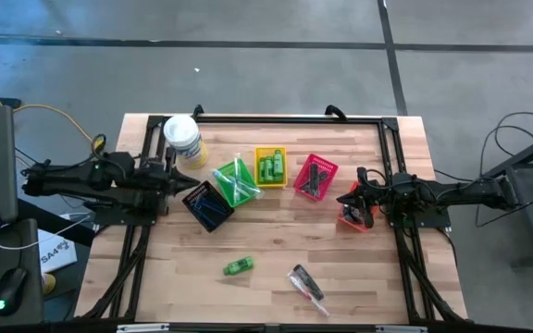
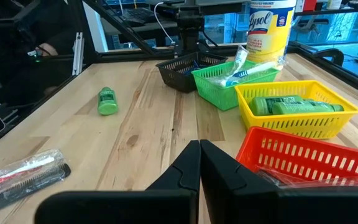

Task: Pick & Place Travel size toiletries
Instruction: Put the orange toothbrush into the green bin

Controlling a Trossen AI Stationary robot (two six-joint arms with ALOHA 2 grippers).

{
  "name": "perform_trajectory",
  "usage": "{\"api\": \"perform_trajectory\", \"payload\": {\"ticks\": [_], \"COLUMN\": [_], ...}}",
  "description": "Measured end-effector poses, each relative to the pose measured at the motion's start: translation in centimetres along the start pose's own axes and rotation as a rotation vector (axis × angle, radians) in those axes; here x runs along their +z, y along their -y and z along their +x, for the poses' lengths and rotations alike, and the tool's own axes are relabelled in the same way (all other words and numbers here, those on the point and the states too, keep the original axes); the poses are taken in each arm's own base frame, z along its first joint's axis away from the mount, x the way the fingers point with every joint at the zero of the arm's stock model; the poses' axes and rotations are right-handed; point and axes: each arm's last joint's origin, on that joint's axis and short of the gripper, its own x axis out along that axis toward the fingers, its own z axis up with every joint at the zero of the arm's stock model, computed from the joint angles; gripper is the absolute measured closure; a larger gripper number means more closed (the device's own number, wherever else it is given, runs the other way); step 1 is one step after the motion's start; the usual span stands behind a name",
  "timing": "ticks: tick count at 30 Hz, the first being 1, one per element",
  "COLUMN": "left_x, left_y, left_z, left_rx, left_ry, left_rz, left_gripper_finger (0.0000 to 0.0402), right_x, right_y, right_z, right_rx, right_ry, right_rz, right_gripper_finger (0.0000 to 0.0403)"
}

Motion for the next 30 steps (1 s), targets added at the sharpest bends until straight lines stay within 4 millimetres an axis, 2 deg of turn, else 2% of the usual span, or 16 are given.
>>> {"api": "perform_trajectory", "payload": {"ticks": [4,10,17,30], "left_x": [-2.4,-4.9,-6.1,-9.6], "left_y": [0.0,0.0,0.0,0.1], "left_z": [0.1,0.0,-0.6,0.0], "left_rx": [0.006,0.008,-0.003,-0.006], "left_ry": [0.055,0.101,0.120,0.045], "left_rz": [0.001,0.029,0.066,0.140], "left_gripper_finger": [0.0401,0.0401,0.0401,0.0401], "right_x": [0.0,0.0,0.0,0.0], "right_y": [0.0,0.0,0.0,0.0], "right_z": [0.0,0.0,0.0,0.0], "right_rx": [0.000,0.003,0.003,0.004], "right_ry": [0.000,-0.001,-0.002,-0.002], "right_rz": [0.001,0.016,0.024,0.028], "right_gripper_finger": [0.0401,0.0401,0.0401,0.0401]}}
